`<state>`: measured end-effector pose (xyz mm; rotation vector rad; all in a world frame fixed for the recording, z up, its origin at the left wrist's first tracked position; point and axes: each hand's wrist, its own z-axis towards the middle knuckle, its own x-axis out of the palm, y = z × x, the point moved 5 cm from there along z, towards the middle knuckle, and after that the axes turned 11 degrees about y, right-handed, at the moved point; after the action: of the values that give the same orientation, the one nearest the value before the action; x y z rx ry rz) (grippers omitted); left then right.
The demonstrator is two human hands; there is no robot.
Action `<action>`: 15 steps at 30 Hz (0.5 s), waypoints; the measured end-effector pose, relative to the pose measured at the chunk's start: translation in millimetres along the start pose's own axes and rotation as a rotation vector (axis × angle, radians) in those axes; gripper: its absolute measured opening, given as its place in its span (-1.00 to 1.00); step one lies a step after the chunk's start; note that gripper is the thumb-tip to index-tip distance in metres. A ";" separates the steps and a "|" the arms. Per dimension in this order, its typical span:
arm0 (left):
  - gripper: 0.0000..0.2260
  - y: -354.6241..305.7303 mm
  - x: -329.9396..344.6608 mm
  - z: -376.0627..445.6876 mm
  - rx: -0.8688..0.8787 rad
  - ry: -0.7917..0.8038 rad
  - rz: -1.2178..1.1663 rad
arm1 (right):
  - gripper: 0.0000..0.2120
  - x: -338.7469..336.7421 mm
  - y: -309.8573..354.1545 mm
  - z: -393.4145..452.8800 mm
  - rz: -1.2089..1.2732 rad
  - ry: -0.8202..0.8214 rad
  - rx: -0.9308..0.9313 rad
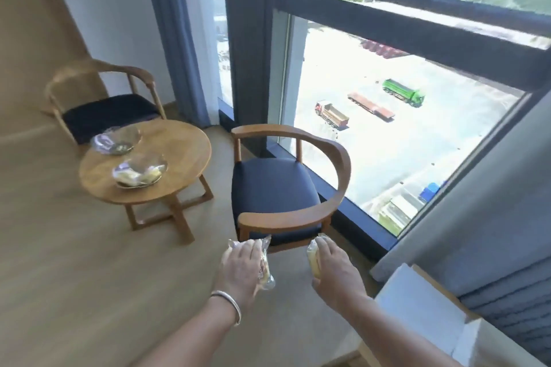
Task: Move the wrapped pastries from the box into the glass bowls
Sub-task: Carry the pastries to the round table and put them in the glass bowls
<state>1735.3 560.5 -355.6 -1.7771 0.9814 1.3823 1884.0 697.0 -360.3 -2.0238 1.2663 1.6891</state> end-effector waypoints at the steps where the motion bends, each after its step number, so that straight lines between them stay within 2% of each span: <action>1: -0.10 30.8 -4.3 -8.9 -0.029 -0.021 -0.014 | -0.22 6.0 30.9 9.7 -0.014 0.017 -0.044; 5: -0.09 150.6 -16.4 -46.6 -0.200 0.001 -0.088 | -0.25 29.4 150.6 42.6 -0.079 0.076 -0.222; 8: -0.19 223.1 -21.4 -73.7 -0.314 -0.021 -0.122 | -0.34 44.6 229.8 62.2 -0.122 0.092 -0.354; 15: -0.15 357.9 -30.4 -120.7 -0.520 -0.062 -0.132 | -0.30 83.1 377.9 112.4 -0.182 0.165 -0.546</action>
<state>1476.1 286.2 -321.5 -2.1069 0.4815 1.6998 1532.4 501.5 -338.8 -2.5307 0.6691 1.9637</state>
